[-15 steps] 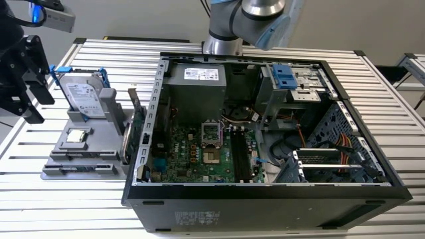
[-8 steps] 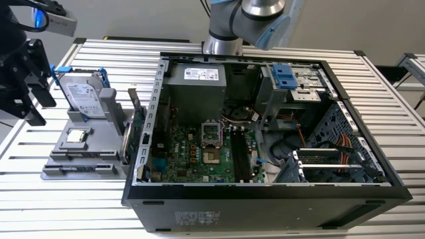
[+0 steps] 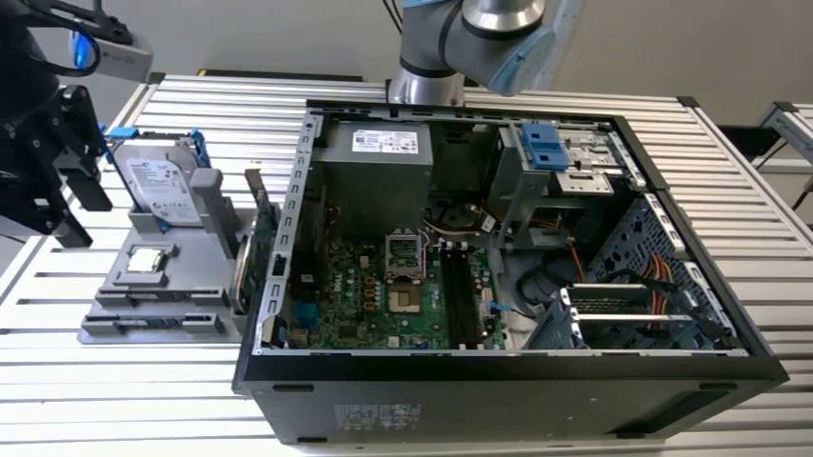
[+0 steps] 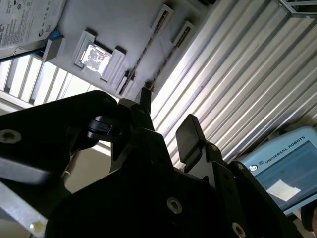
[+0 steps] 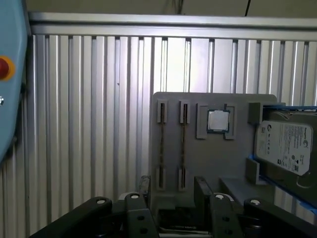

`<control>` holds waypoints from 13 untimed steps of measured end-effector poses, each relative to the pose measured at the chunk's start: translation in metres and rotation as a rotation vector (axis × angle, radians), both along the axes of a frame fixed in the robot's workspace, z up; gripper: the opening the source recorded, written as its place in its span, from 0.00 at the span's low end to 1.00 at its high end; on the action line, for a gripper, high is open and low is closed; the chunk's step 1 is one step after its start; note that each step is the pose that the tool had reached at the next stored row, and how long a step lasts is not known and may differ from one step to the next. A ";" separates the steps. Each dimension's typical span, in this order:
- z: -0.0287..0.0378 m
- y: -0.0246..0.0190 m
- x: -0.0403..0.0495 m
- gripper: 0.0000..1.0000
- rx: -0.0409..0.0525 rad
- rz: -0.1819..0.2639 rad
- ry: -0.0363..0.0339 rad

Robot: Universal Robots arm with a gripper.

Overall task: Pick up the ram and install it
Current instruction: 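Pick up the ram and move it above insertion slot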

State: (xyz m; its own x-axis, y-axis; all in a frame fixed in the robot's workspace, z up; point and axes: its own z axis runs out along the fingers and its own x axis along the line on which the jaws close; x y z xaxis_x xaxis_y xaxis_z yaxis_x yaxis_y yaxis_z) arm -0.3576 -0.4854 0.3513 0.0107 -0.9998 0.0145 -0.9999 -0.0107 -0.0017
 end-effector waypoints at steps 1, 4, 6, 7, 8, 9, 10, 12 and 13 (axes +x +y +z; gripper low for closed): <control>-0.0009 0.0000 0.0000 1.00 -0.0008 -0.002 0.0000; -0.0046 0.0000 0.0000 1.00 -0.0012 -0.006 0.0001; -0.0071 0.0000 0.0000 1.00 -0.0012 -0.007 0.0001; -0.0082 0.0000 0.0000 1.00 -0.0013 -0.008 0.0003; -0.0094 0.0000 0.0001 1.00 -0.0013 -0.008 0.0004; -0.0104 0.0000 0.0002 1.00 -0.0014 -0.008 0.0007; -0.0113 0.0000 0.0003 1.00 -0.0016 -0.008 0.0012; -0.0126 0.0000 0.0003 1.00 -0.0016 -0.008 0.0014; -0.0137 0.0000 0.0003 1.00 -0.0015 -0.009 0.0013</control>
